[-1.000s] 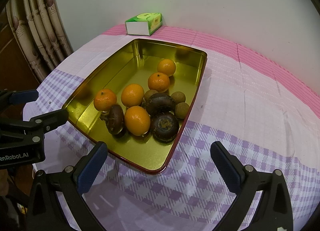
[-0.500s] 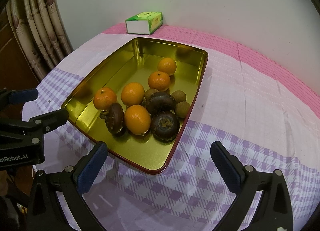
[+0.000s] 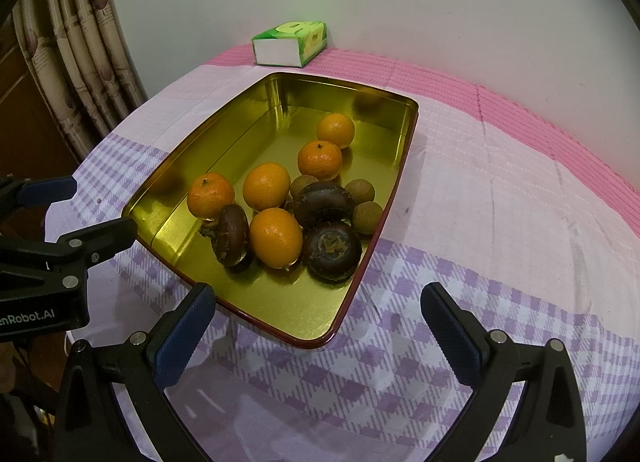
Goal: Organize fruits
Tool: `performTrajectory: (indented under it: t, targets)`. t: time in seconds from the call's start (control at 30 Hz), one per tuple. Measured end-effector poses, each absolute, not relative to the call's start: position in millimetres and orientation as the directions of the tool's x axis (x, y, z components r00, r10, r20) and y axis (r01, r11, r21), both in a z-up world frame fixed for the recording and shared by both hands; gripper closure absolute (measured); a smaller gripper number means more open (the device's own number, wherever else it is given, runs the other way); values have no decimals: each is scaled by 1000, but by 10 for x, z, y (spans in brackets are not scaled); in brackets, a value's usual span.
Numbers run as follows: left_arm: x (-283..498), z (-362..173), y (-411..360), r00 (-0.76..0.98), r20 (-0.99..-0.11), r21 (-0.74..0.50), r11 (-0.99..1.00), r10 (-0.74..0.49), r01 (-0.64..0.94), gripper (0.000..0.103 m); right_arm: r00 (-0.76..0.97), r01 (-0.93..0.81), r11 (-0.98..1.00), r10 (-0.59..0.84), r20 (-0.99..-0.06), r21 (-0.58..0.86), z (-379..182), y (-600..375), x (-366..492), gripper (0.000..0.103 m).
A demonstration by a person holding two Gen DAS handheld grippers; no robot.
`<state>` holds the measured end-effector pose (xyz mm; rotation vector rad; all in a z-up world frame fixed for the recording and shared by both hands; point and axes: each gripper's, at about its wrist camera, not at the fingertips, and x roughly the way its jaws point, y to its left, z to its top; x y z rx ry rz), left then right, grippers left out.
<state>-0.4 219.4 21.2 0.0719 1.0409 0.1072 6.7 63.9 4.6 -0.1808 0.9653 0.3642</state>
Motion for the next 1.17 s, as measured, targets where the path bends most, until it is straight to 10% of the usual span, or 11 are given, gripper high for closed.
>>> performTrajectory:
  t: [1.17]
  targets:
    - [4,194,2182,498,-858,113,992,122,-49,15,516,-388,922,230,-825,14,83,643,59,2]
